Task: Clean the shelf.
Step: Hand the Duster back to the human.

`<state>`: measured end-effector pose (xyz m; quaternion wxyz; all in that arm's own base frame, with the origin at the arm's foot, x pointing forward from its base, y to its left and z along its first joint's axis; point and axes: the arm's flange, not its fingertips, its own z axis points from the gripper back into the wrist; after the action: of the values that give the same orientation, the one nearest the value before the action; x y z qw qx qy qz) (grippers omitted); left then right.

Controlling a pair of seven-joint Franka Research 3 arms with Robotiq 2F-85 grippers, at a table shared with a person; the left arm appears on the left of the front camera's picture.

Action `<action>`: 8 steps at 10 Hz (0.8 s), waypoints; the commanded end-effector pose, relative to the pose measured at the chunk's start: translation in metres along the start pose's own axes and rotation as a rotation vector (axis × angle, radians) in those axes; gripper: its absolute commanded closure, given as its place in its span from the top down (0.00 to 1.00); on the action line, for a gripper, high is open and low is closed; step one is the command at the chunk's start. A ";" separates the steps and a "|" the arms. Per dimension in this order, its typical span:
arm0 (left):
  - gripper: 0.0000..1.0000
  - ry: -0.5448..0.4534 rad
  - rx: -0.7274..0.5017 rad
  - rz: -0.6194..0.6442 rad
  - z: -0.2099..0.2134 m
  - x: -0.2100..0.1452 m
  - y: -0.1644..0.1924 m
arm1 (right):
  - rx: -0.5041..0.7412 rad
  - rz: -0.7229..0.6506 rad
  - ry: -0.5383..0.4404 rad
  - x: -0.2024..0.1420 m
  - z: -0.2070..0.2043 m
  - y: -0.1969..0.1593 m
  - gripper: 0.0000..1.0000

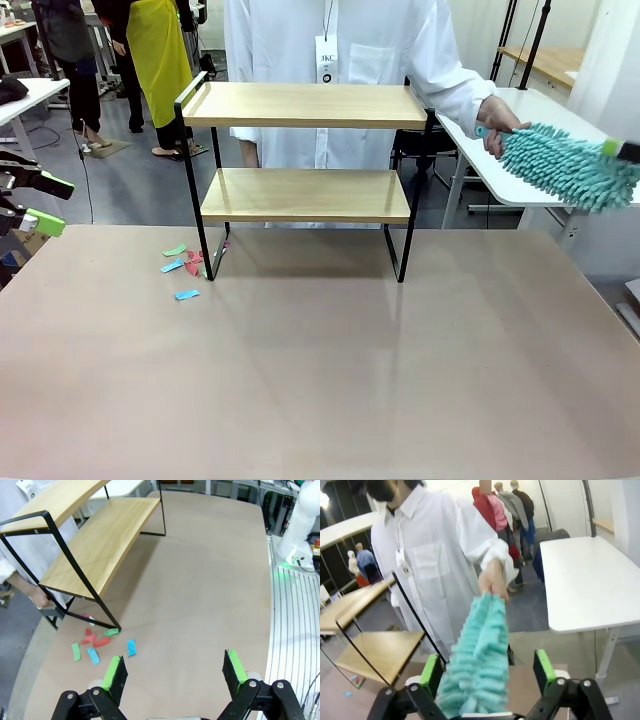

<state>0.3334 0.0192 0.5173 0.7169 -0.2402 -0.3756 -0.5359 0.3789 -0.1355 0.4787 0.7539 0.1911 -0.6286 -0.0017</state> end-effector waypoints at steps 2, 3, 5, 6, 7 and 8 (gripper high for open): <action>1.00 -0.030 0.000 -0.013 -0.002 0.001 0.002 | 0.023 -0.158 -0.149 0.075 0.032 -0.015 1.00; 1.00 -0.030 0.000 -0.013 -0.002 0.001 0.002 | 0.004 -0.240 -0.229 0.100 0.047 -0.029 1.00; 1.00 -0.030 0.000 -0.013 -0.002 0.001 0.002 | 0.024 -0.381 -0.338 0.129 0.076 -0.058 1.00; 1.00 -0.030 0.000 -0.013 -0.002 0.001 0.002 | 0.017 -0.400 -0.362 0.132 0.082 -0.067 1.00; 1.00 -0.030 0.000 -0.013 -0.002 0.001 0.002 | 0.014 -0.422 -0.379 0.132 0.086 -0.073 1.00; 1.00 -0.030 0.000 -0.013 -0.002 0.001 0.002 | 0.065 -0.402 -0.357 0.130 0.083 -0.072 1.00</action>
<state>0.3338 0.0193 0.5173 0.7173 -0.2403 -0.3752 -0.5356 0.3358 -0.2620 0.5970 0.6129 0.3120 -0.7032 -0.1803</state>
